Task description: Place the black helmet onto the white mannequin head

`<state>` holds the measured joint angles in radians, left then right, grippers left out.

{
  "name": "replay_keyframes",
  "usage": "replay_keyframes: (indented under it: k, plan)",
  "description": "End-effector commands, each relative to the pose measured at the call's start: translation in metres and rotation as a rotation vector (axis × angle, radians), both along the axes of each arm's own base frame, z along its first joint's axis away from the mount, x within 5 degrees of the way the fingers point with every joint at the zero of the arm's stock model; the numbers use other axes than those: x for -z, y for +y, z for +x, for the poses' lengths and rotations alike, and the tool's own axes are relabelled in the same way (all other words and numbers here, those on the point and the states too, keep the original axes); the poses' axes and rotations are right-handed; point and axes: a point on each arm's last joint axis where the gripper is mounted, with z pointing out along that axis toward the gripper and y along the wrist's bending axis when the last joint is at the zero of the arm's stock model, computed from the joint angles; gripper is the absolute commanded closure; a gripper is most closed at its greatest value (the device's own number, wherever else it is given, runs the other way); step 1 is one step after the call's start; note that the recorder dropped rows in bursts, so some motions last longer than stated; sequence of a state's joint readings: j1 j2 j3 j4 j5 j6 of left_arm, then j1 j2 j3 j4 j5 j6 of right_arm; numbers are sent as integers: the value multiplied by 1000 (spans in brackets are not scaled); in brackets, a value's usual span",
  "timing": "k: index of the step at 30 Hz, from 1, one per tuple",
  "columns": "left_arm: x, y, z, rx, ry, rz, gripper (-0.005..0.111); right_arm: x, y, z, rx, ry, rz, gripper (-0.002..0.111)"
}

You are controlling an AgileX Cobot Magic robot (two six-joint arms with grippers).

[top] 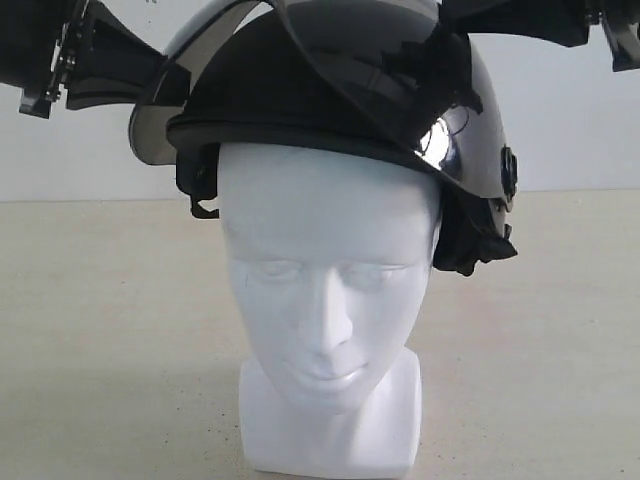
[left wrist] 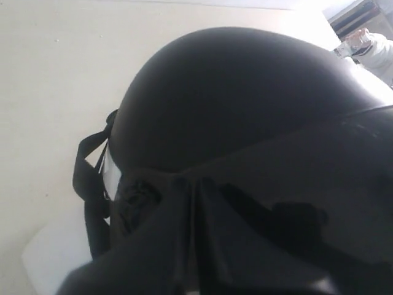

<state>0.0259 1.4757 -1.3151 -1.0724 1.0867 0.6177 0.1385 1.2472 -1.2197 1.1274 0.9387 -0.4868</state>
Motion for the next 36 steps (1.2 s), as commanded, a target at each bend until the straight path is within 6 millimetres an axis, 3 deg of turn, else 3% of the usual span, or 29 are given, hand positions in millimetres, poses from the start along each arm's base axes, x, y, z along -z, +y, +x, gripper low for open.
replay_keyframes:
  k: [1, 10, 17, 25, 36]
  plan:
    - [6, -9, -6, 148, 48, -19, 102, 2, 5, -8, -116, 39, -1, 109]
    - [1, -11, -7, 151, 28, -54, 102, 4, 9, -22, -257, 129, 13, 109]
    - [-3, -16, -18, 171, 15, -49, 102, 4, 9, -23, -255, 129, 3, 109]
    - [20, -30, -29, 228, 89, -14, 102, 14, 7, -23, -252, 146, -39, 109]
    - [51, -31, -38, 240, 197, -2, 102, 18, 5, -23, -245, 144, -99, 109]
